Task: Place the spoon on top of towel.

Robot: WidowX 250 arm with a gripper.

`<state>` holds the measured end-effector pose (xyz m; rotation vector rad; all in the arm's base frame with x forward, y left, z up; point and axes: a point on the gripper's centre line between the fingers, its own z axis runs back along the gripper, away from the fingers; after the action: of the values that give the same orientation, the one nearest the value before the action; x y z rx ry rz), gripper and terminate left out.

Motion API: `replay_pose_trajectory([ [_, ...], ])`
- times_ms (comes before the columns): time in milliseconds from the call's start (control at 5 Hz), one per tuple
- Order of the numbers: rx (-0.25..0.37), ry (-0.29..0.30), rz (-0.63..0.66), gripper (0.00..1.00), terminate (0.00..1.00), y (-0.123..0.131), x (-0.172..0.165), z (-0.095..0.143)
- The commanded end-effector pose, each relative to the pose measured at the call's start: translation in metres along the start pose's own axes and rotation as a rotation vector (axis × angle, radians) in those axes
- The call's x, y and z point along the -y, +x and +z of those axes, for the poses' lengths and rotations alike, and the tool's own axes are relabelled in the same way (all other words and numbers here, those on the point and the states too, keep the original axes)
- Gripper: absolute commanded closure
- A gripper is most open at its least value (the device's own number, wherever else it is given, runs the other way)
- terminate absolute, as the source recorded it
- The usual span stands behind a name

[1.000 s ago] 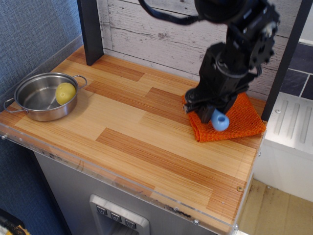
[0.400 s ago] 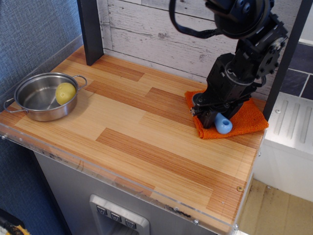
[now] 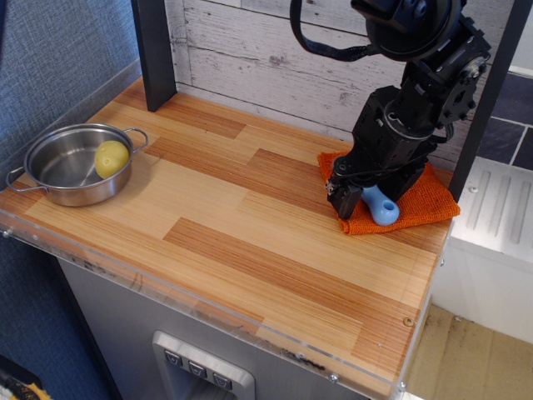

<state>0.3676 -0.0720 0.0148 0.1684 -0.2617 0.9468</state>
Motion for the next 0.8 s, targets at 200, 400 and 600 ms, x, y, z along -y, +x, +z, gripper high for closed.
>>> replay_pose_trajectory([
  [200,0.044,-0.074,0.081,0.0,0.0,0.025,-0.027,0.067],
  [400,0.036,-0.115,0.094,0.0,0.0,0.036,-0.037,0.091],
  [600,0.053,-0.13,0.135,0.0,0.0,0.046,-0.048,0.12],
])
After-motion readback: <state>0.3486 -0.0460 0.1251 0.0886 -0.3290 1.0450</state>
